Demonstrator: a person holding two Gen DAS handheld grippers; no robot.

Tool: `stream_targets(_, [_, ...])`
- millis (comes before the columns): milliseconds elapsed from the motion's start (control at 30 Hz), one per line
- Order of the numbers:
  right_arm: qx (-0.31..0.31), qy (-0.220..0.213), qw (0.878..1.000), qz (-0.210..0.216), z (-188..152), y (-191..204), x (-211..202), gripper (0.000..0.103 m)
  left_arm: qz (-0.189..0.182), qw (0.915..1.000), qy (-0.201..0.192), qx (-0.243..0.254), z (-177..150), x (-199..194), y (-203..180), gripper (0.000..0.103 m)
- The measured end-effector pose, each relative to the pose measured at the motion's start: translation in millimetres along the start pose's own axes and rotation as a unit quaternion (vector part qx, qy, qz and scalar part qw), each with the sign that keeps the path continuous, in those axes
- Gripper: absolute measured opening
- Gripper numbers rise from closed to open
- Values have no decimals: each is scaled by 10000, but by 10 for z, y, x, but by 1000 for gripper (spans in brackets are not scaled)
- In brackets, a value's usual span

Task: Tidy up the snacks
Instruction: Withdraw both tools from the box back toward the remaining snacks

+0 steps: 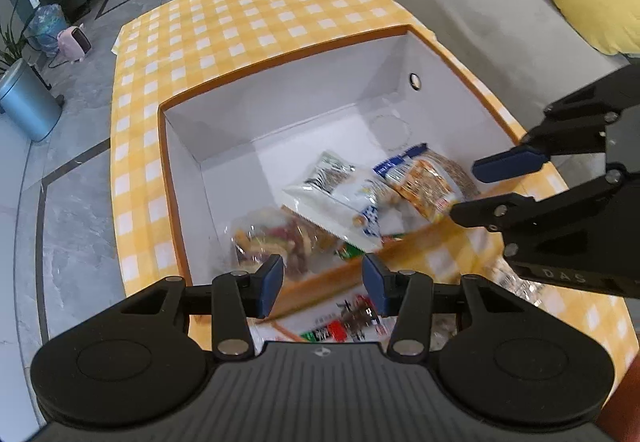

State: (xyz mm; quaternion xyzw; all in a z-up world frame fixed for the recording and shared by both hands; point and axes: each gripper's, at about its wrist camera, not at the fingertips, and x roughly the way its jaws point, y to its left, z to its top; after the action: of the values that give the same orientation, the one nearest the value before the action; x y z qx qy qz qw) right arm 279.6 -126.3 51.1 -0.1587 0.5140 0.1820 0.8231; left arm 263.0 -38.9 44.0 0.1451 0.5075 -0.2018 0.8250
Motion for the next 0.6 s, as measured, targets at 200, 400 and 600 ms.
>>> stream_targets(200, [-95, -115, 9995, 274, -202, 159, -218, 46, -84, 9997, -88, 222, -266, -208, -107, 55])
stream_targets(400, [-152, 165, 9992, 337, -590, 267, -212, 51, -163, 9982, 76, 576, -628, -153, -285, 55])
stream_targets(600, [-19, 614, 9966, 558, -1050, 238, -92, 64, -305, 9954, 253, 873, -939, -10, -482, 55])
